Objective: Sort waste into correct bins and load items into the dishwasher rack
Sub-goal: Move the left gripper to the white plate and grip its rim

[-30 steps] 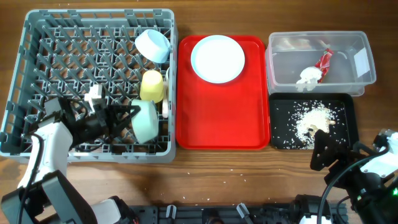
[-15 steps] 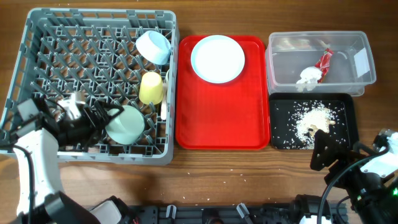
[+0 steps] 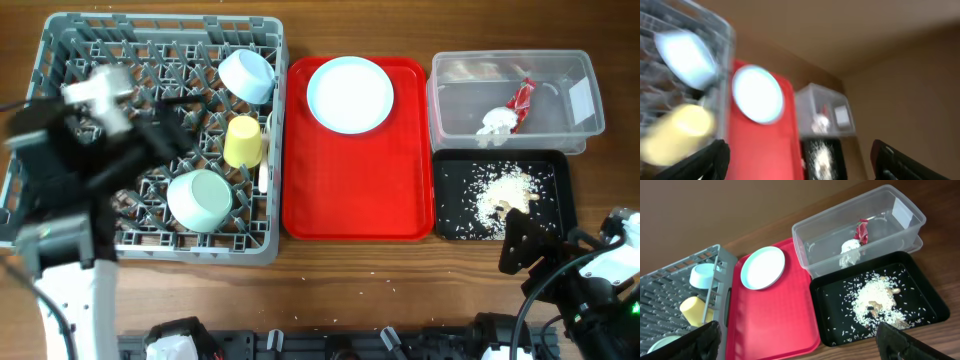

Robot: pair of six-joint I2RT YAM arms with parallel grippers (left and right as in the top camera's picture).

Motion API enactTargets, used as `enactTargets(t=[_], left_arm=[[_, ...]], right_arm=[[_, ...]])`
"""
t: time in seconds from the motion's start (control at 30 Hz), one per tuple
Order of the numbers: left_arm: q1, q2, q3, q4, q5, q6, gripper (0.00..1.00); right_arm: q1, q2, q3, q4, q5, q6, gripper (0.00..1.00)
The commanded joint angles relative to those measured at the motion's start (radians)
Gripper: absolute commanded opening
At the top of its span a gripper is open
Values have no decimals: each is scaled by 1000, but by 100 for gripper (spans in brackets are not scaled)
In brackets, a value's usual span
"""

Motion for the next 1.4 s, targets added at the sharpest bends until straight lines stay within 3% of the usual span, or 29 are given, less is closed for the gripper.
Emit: enactTargets(t=[0.0,0.1,0.17,0.2,0.23,0.27,0.33,0.5,0.67,0.9,0.97,1.07,1.17,1.23,1.27,1.3,1.37], left_arm=[[-336,164,198,-57,-357,-71,91],[-621,509,571,-234,-648,19,91],[-702,702,729,-291,-689,92,93],[-734,808,784,-296,-696,125,82],[-756,902,817,-282,-710,136,33],[-772,991,824,-236,-726,136,9],[-777,1131,824,-156,-733,119,4],[-765,1297,824,-94,-725,80,4],[-792,1310,823,-183,-704,80,4],[-821,1296,823,-507,-310,143,4],[-821,1254,823,-537,-282,139,4],[-820,1140,824,-514,-401,132,4],[-814,1048,824,-520,-723,104,6],[-790,1032,824,-540,-863,80,24],[-772,1038,823,-542,-864,84,40],[-753,1048,822,-546,-864,90,45],[-723,1075,813,-541,-863,133,47]], right_arm=[[-2,-2,1,5,-8,8,100],[-2,-2,1,5,-8,8,100],[-2,-2,1,5,-8,8,100],[-2,-2,1,5,-8,8,100],[-2,-2,1,5,-8,8,100],[-2,-2,1,5,-8,8,99],[-2,-2,1,5,-8,8,100],[-2,-2,1,5,-8,8,100],[-2,-2,1,5,-8,8,100],[-2,-2,1,5,-8,8,100],[-2,-2,1,5,-8,8,100],[-2,-2,1,5,-8,8,100],[-2,-2,1,5,-8,8,100],[-2,-2,1,5,-8,8,100],[-2,-2,1,5,-8,8,100],[-2,-2,1,5,-8,8,100],[-2,-2,1,5,-8,8,100]])
